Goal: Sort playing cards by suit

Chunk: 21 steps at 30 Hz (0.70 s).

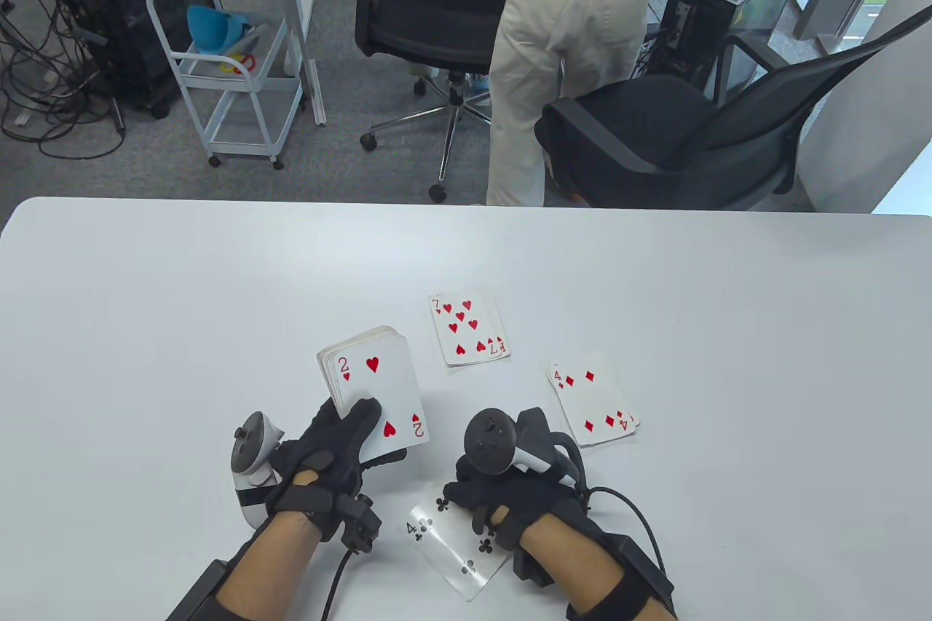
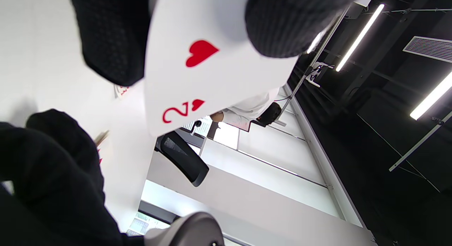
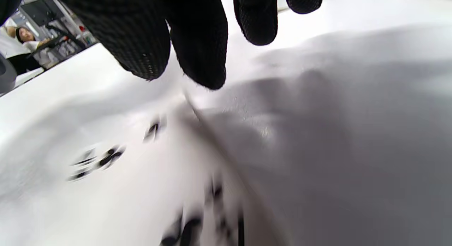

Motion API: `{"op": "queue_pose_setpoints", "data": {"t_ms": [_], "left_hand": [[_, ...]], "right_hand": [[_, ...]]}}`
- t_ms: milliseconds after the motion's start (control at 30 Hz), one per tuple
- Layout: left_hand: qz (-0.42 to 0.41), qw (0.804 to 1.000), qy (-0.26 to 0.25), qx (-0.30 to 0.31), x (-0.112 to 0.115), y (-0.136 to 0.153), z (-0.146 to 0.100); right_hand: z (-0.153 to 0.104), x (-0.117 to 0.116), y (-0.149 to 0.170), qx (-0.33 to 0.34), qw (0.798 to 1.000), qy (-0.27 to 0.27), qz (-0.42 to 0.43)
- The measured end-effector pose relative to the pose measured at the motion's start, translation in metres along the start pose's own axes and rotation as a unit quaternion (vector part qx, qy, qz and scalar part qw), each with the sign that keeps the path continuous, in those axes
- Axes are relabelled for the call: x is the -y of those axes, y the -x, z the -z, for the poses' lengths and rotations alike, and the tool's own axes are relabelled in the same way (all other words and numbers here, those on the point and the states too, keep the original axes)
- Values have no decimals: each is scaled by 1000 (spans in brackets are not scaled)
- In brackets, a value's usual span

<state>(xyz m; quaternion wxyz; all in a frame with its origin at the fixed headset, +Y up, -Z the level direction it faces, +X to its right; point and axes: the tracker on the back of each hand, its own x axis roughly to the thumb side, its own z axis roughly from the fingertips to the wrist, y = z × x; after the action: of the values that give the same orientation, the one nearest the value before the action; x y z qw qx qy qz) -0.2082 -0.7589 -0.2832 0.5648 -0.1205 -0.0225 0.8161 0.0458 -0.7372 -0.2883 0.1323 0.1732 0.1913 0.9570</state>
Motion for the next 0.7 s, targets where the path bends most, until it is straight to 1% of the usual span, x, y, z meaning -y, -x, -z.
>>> {"op": "queue_pose_setpoints", "data": {"t_ms": [67,133,267,300,400,433,533,567,700], "left_hand": [[2,1000,1,-1,0,0,0],[2,1000,2,-2,1,1,0],[10,1000,19,-15,5,5,1],[12,1000,22,-19,6,6,1],[23,999,35,-32,10,10,2],[31,998,42,-36,12,11,3],[48,996,57,-46,16,14,4],[51,996,62,-49,18,16,4],[69,993,77,-54,23,18,4]], "right_hand": [[-2,5,3,-9,1000,29,-6],[-4,9,6,-5,999,50,8],[-11,20,11,8,989,133,56],[-12,21,12,12,987,147,68],[-18,28,16,39,967,214,134],[-20,30,17,50,955,240,166],[-23,33,20,75,933,264,233],[-23,33,20,78,929,264,248],[-22,30,18,80,937,246,235]]}}
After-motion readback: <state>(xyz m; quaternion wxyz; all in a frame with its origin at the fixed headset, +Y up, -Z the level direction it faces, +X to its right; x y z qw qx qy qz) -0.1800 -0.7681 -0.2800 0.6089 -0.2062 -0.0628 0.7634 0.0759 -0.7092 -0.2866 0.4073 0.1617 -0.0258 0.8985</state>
